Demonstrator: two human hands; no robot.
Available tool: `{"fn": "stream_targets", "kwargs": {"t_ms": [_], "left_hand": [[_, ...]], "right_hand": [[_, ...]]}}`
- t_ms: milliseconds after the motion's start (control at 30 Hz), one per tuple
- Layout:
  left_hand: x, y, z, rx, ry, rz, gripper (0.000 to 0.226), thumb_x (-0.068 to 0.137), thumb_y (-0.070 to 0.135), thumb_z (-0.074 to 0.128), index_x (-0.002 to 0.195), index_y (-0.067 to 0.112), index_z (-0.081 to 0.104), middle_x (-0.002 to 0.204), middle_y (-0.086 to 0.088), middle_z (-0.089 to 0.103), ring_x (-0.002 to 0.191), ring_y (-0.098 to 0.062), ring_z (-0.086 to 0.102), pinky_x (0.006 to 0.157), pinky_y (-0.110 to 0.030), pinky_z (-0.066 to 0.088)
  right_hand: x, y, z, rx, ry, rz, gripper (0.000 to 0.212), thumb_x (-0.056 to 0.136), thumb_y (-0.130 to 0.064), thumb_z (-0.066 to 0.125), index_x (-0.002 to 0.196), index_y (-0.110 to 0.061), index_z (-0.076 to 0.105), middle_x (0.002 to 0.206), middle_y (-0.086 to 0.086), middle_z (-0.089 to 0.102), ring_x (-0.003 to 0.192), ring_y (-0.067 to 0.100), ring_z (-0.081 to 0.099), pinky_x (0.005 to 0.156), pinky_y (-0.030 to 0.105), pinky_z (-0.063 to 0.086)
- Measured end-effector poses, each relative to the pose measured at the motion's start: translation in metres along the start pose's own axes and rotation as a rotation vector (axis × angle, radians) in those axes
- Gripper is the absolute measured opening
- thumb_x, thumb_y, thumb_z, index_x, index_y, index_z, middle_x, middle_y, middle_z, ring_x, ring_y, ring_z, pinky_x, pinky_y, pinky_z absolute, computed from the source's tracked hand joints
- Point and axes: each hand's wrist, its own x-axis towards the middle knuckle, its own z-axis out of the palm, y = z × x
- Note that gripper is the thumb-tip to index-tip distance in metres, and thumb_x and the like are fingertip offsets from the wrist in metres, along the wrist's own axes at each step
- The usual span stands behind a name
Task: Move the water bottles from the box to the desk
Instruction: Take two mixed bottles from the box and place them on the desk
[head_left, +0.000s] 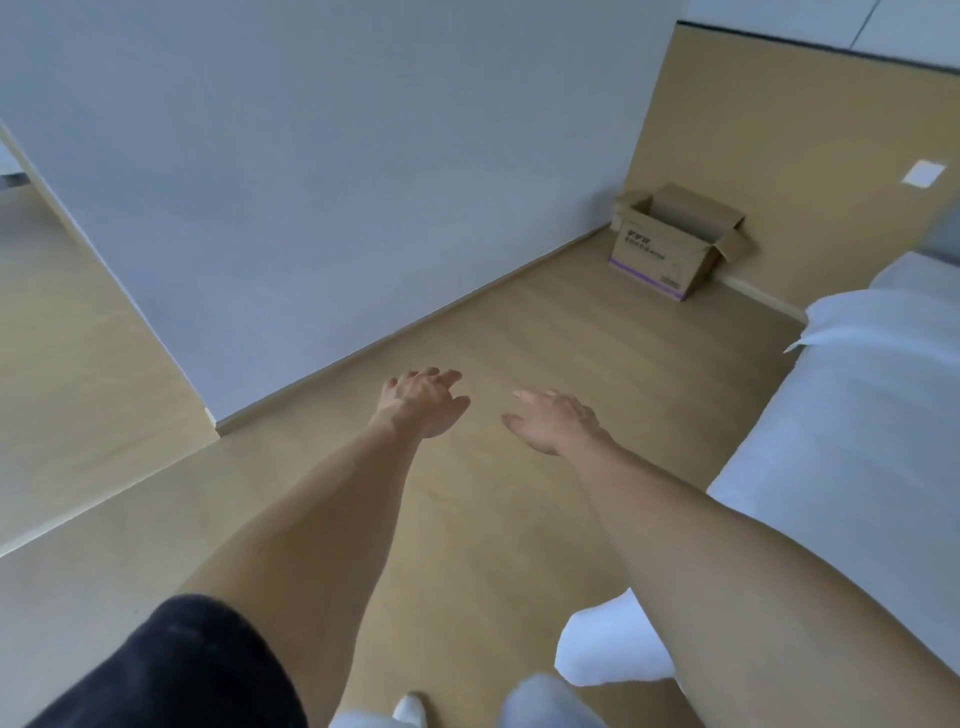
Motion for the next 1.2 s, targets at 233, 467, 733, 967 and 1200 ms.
{"fn": "stream_targets", "kwargs": {"t_ms": [233,467,733,967,1200], "left_hand": [[0.091,0.018,-0.021,0.038,-0.039,0.172,0.058,0.100,0.056,0.034,0.155,0.037,0.031,0.158,0.004,0.038,0.143,-0.026,0.036,0.115,-0.046,0.026],[0.187,0.055,-0.031,0.095,-0.054,0.267,0.058,0.101,0.056,0.034,0.155,0.036,0.031,0.159,0.003,0.037,0.144,-0.026,0.035,0.115,-0.045,0.026],[0.318,0.125,-0.073,0.112,-0.043,0.310,0.056,0.102,0.054,0.035,0.155,0.036,0.032,0.159,0.003,0.036,0.144,-0.026,0.034,0.117,-0.046,0.025],[0.408,0.197,-0.091,0.118,-0.025,0.384,0.056,0.102,0.053,0.036,0.154,0.036,0.033,0.157,0.003,0.039,0.143,-0.025,0.035,0.115,-0.045,0.026],[0.488,0.245,-0.101,0.147,-0.027,0.465,0.054,0.102,0.052,0.036,0.154,0.035,0.034,0.157,0.002,0.039,0.143,-0.026,0.036,0.115,-0.045,0.026]], "right_hand": [[0.060,0.011,-0.027,0.013,0.024,0.154,0.059,0.096,-0.061,0.041,0.150,-0.037,0.035,0.148,0.008,0.048,0.134,0.030,0.046,0.105,0.042,0.037],[0.139,0.050,-0.048,0.054,0.037,0.247,0.058,0.096,-0.061,0.041,0.149,-0.038,0.037,0.147,0.007,0.048,0.134,0.031,0.046,0.104,0.043,0.037],[0.248,0.115,-0.113,0.113,0.060,0.291,0.058,0.097,-0.060,0.041,0.149,-0.036,0.037,0.146,0.008,0.048,0.135,0.031,0.044,0.105,0.044,0.036],[0.322,0.174,-0.167,0.104,0.077,0.353,0.060,0.097,-0.062,0.039,0.151,-0.036,0.033,0.148,0.008,0.046,0.136,0.032,0.042,0.106,0.044,0.035],[0.377,0.217,-0.198,0.125,0.095,0.420,0.059,0.099,-0.059,0.039,0.152,-0.033,0.033,0.150,0.010,0.044,0.138,0.034,0.040,0.108,0.046,0.034]]}}
